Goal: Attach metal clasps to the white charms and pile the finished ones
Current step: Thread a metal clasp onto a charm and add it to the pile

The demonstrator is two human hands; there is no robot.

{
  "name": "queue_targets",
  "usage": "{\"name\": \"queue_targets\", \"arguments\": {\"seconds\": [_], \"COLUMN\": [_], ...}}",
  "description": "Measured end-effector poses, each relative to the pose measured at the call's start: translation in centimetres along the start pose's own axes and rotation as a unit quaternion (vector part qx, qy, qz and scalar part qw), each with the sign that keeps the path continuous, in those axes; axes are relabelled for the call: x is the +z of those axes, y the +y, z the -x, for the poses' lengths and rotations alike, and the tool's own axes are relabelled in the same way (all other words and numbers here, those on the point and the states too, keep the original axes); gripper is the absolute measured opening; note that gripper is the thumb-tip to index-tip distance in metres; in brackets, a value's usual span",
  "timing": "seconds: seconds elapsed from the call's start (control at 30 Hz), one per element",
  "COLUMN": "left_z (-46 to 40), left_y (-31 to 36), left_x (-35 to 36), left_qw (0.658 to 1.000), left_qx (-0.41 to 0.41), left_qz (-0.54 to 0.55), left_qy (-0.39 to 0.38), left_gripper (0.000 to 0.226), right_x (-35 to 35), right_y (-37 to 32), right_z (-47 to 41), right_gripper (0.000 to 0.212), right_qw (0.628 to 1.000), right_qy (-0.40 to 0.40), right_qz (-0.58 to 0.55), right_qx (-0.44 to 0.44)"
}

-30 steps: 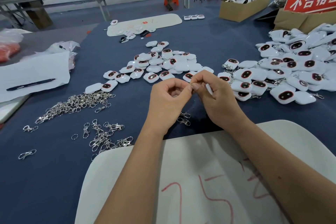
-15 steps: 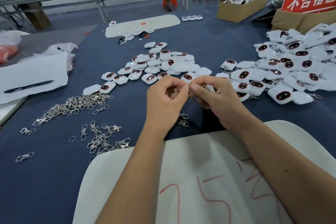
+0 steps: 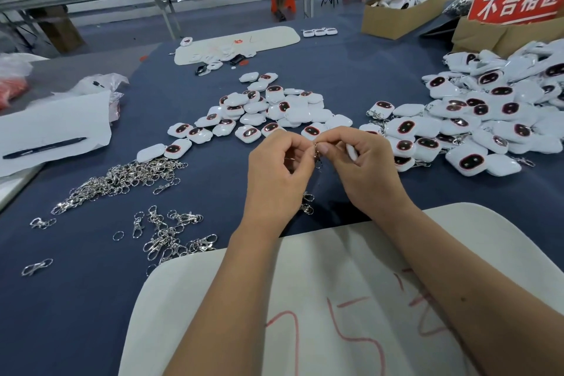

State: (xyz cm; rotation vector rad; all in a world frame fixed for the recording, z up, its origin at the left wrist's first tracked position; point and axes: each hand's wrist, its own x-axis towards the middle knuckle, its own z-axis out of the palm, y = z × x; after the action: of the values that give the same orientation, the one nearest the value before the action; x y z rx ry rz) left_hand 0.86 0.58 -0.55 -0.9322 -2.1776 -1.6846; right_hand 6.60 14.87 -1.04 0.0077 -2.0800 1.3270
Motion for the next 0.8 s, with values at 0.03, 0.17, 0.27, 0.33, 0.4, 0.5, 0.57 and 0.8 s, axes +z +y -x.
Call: {"name": "queue_targets", "arguments": {"seconds": [0.03, 0.17, 0.27, 0.33, 0.4, 0.5, 0.57, 0.8], "left_z": [0.02, 0.11, 0.07, -0.01, -0.10, -0.13, -0.13, -0.09], "left_y": [-0.08, -0.40, -0.25, -0.12, -0.06, -0.08, -0.08, -0.13], "left_x": [0.04, -0.14, -0.34, -0.33, -0.17, 0.12, 0.25, 0.42], "left_qw": [1.000, 1.000, 0.999, 0.998, 0.998, 0.998, 0.998, 0.996], "left_qx": [0.003, 0.012, 0.022, 0.034, 0.037, 0.041, 0.049, 0.058], "left_qz": [-0.004, -0.023, -0.034, -0.045, -0.049, -0.049, -0.049, -0.062], "left_qy": [0.003, -0.005, -0.011, -0.005, -0.001, 0.005, 0.007, 0.007], "left_gripper": [0.009, 0.008, 0.012, 0.015, 0.016, 0.014, 0.014, 0.012], "right_x": [0.04, -0.10, -0.18, -0.05, -0.02, -0.24, -0.38, -0.26], "right_y": [-0.12, -0.35, -0.49, -0.45, -0.27, -0.01, 0.06, -0.12], "right_z": [0.07, 0.09, -0.02, 0.07, 0.05, -0.31, -0.50, -0.32], "right_gripper": [0.016, 0.014, 0.014, 0.014, 0.015, 0.017, 0.018, 0.017], "right_qw": [1.000, 0.997, 0.991, 0.995, 0.999, 0.996, 0.994, 0.999], "right_qy": [0.008, 0.008, -0.001, -0.006, -0.028, -0.063, -0.067, -0.029], "right_qz": [0.012, 0.064, 0.104, 0.073, 0.021, -0.019, -0.044, 0.020], "right_qx": [-0.009, -0.050, -0.086, -0.061, 0.000, 0.056, 0.076, 0.034]}}
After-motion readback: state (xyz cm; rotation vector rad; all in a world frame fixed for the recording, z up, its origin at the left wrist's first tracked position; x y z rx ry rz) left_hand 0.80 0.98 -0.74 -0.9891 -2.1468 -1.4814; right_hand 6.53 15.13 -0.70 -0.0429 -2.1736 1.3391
